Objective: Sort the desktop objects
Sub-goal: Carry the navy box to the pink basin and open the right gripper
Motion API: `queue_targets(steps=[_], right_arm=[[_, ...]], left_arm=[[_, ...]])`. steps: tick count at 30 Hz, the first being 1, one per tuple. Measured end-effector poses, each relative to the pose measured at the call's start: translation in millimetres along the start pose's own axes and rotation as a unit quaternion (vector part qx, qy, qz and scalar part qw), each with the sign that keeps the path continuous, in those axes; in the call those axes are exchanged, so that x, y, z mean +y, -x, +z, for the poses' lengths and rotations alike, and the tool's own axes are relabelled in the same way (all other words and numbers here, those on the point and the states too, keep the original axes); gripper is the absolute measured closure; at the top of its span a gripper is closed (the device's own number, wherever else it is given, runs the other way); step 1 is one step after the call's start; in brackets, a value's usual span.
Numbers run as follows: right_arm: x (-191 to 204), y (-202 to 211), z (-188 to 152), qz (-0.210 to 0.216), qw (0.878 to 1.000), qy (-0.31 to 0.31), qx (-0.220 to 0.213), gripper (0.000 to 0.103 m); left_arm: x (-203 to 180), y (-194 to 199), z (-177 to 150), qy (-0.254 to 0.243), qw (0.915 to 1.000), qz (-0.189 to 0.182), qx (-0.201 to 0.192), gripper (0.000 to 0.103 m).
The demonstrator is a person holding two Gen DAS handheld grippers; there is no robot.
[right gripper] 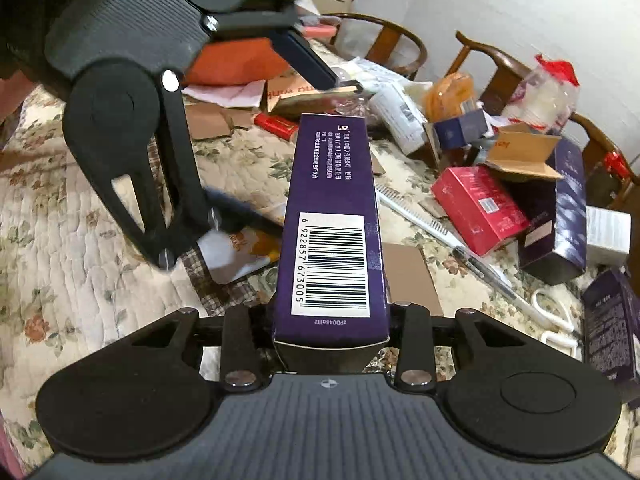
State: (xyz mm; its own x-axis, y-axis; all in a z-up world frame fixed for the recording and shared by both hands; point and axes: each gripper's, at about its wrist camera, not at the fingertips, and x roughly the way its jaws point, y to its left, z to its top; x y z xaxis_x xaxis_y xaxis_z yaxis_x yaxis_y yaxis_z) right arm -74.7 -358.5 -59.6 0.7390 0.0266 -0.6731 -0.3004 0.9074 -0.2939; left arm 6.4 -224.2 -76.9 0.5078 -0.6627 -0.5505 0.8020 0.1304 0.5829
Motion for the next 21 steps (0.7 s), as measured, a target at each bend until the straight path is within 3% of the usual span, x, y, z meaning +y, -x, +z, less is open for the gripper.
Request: queue_targets(steps=[4,8,10,12,13,15,18,21], right_arm=[[5.4,5.6,0.6,0.011,0.999,0.043,0.008,0.06],[4.8,7.8,4.6,0.023,0.998,0.059,0.013,0.062],[1.8,5.4,5.4,0.014,0.998,0.056,0.009,0.058],[-7.0,0.8,5.6,-0.004,1.0,0.023,0.006,0.052],[-11.9,-2.4,5.2,-0.011,1.0,0.001,0.008,0.05],[-16.8,-6.0,4.2,-0.013,0.999,-0.032,0.004,0.048],[-15.9,-10.5,6.0,-0.045,0.996,-0.075,0.009,0.049],[-11.1,-10.7,7.3,-0.048,0.994,-0.093,0.007,0.052]], left_arm=[[-14.5,-3.0,3.5,-0.069,0.9975,-0.014,-0.003,0.0],[-19.7,-7.2,3.7,-0.085,0.9957,-0.035,-0.006,0.004],[-14.1,-14.9,1.6,-0.043,0.9972,-0.06,0.006,0.015],[-2.5,-17.5,-1.8,0.025,0.9973,-0.069,0.001,0.033],[4.3,-20.0,-5.4,0.066,0.9953,-0.071,0.003,0.034],[7.8,-23.6,-12.5,0.111,0.9916,-0.066,0.01,0.054],[2.9,-25.2,-15.9,0.133,0.9904,-0.038,0.01,0.06],[-4.0,-21.1,-12.2,0.114,0.9934,-0.008,0.004,0.062]])
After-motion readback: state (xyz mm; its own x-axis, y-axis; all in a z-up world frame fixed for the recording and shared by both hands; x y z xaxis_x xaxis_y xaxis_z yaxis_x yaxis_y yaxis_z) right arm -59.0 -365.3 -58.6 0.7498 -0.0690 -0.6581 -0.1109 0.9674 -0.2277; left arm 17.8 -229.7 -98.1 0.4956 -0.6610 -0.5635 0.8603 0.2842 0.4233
